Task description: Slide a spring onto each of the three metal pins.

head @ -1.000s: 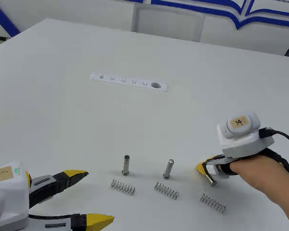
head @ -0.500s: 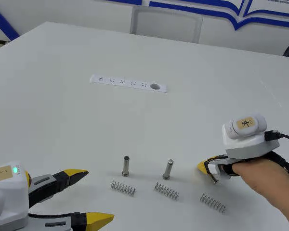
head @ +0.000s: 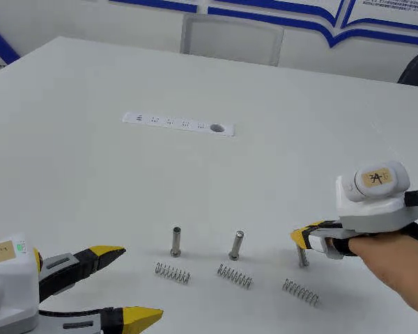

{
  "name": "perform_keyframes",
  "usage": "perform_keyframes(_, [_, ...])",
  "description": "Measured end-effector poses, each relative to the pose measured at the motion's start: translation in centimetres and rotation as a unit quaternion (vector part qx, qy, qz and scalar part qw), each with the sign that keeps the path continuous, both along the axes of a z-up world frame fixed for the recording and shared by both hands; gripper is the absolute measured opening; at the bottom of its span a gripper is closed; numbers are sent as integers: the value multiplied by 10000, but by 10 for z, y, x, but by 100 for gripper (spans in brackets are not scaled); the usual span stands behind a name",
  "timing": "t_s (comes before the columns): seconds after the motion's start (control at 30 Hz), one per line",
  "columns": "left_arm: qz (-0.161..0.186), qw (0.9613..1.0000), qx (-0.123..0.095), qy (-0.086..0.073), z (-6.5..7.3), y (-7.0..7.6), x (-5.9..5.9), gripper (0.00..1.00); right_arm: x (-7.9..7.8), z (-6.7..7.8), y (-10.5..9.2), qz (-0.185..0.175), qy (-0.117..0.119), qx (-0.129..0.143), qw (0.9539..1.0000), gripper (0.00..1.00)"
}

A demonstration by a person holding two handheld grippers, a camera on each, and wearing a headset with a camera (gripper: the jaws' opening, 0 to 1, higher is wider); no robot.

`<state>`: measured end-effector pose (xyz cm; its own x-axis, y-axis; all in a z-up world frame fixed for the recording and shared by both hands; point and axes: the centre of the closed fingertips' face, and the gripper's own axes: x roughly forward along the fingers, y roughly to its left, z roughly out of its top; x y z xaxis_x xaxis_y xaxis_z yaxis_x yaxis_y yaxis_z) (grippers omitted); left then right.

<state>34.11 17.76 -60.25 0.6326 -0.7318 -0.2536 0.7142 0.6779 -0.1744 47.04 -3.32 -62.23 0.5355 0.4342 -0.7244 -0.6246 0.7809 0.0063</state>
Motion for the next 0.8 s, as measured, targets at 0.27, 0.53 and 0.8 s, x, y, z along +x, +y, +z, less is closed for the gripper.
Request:
perform_keyframes(0.27, [-14, 10000, 10, -1, 0, 0, -1, 71, -5, 5, -7, -48, -98, 18, 9999, 8])
perform_keyframes(0.53, [-48, 10000, 4, -34, 3, -3, 0, 71, -7, 4, -9, -39, -98, 21, 9999, 8])
perform_keyframes(0.8, [-35, 10000, 15, -41, 5, -2, 0, 71, -10, 6, -8, -17, -131, 31, 9999, 8])
